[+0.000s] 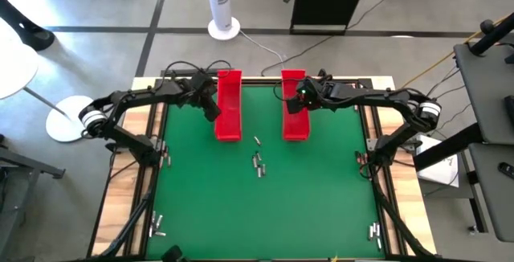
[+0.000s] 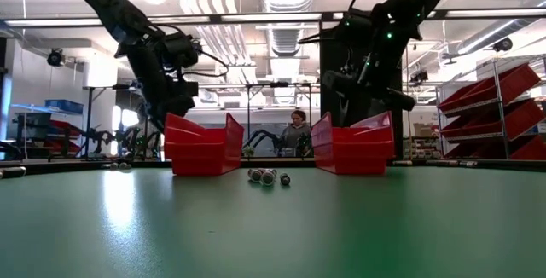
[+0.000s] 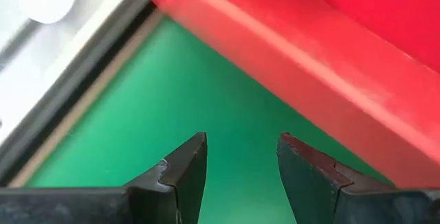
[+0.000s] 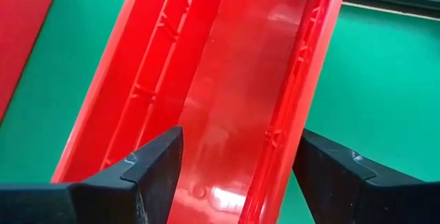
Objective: Sort batteries
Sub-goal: Adjust the red bins, then put the silver battery into the right red bin
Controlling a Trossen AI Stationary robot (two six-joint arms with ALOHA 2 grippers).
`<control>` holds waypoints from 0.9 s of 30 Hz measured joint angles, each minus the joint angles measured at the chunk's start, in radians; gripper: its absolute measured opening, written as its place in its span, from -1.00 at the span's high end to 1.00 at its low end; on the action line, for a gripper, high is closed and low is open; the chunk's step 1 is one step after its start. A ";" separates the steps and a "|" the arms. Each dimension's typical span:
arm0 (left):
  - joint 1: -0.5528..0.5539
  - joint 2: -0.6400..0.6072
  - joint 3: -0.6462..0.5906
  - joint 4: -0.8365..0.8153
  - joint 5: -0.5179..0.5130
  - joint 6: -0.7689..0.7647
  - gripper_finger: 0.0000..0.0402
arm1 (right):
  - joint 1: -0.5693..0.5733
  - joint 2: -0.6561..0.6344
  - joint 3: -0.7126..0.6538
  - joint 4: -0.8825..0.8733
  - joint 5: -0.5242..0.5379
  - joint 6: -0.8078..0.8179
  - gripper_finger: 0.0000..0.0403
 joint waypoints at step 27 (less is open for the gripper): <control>-0.070 -0.450 0.120 -0.254 0.095 -0.190 0.21 | 0.457 -0.114 0.153 -0.189 0.258 -0.076 -0.25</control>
